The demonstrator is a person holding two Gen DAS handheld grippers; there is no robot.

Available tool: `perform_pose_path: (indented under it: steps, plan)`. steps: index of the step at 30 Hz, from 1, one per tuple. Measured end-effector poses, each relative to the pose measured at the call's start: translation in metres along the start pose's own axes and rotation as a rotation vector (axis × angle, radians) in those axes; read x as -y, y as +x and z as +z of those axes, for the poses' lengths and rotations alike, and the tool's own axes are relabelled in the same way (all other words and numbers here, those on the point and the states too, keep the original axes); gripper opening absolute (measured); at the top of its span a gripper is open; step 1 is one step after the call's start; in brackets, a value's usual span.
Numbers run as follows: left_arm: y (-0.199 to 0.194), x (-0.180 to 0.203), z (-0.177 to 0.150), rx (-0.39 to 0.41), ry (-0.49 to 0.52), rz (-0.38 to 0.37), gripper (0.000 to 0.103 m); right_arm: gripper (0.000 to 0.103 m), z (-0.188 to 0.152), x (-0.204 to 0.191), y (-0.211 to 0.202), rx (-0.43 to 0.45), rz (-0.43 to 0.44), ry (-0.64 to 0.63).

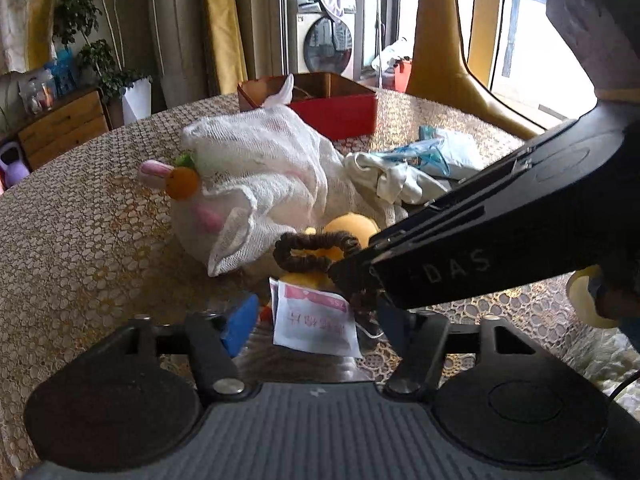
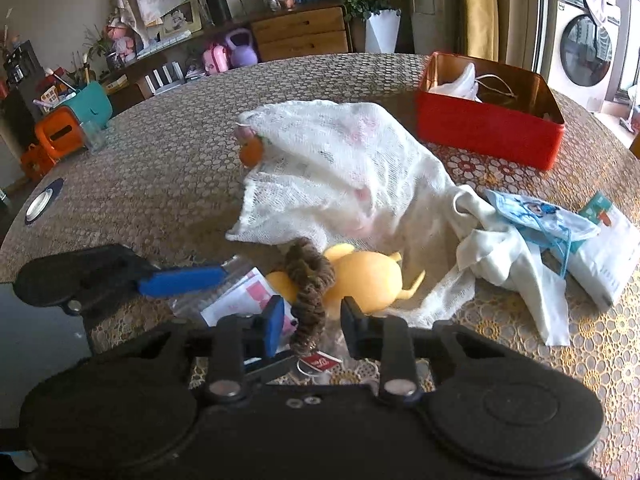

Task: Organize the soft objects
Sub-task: 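Grasp the brown hair tie with right gripper while left gripper grasps the card, then lift the hair tie with right gripper while left gripper carries the card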

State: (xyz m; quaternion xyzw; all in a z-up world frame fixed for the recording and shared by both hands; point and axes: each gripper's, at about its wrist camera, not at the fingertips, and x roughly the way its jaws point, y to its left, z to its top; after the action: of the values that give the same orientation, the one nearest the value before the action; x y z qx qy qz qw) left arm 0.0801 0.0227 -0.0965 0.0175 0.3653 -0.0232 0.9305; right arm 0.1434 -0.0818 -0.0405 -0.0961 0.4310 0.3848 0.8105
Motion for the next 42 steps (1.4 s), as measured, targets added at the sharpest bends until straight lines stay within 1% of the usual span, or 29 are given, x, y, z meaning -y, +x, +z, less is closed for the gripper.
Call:
perform_pose_path:
  steps: [1, 3, 5, 6, 8, 9, 13, 15, 19, 24, 34, 42]
  plan:
    - [0.001, 0.0, 0.0, -0.005, 0.001, 0.003, 0.06, 0.028, 0.001, -0.001, 0.001, -0.001, 0.001, -0.003]
    - [0.003, -0.002, -0.001, -0.014, -0.005, -0.005, 0.05, 0.026, 0.002, -0.003, 0.003, -0.007, -0.007, -0.015]
    - [0.004, -0.003, -0.001, -0.018, -0.009, -0.007, 0.046, 0.018, 0.003, -0.003, 0.006, -0.013, -0.012, -0.018]
    - [0.004, -0.003, -0.001, -0.019, -0.009, -0.004, 0.043, 0.016, 0.004, -0.003, 0.007, -0.014, -0.011, -0.015]
    - [0.005, -0.005, -0.001, -0.023, -0.019, -0.009, 0.041, 0.013, 0.004, -0.003, 0.007, -0.015, -0.007, -0.011]
    - [0.004, -0.006, -0.001, -0.023, -0.027, -0.014, 0.037, 0.013, 0.004, -0.003, 0.006, -0.012, -0.006, -0.011]
    - [0.003, -0.012, 0.0, -0.02, -0.056, -0.028, 0.032, 0.01, 0.005, -0.003, 0.003, 0.005, -0.006, -0.009]
    - [0.003, -0.014, 0.001, -0.019, -0.06, -0.03, 0.027, 0.009, 0.006, -0.002, -0.001, 0.015, -0.001, -0.002]
    - [0.001, -0.017, 0.002, -0.01, -0.083, -0.039, 0.02, 0.009, 0.005, 0.001, -0.009, 0.031, 0.006, 0.002]
    - [-0.005, -0.016, 0.005, 0.011, -0.08, -0.05, 0.012, 0.008, 0.004, 0.005, -0.02, 0.055, 0.001, 0.013]
    - [-0.016, -0.02, 0.013, 0.029, -0.116, -0.081, 0.005, 0.008, 0.008, 0.016, -0.053, 0.134, -0.016, 0.03]
    - [-0.025, -0.03, 0.028, 0.035, -0.171, -0.1, 0.005, 0.008, 0.008, 0.031, -0.076, 0.179, -0.045, 0.04]
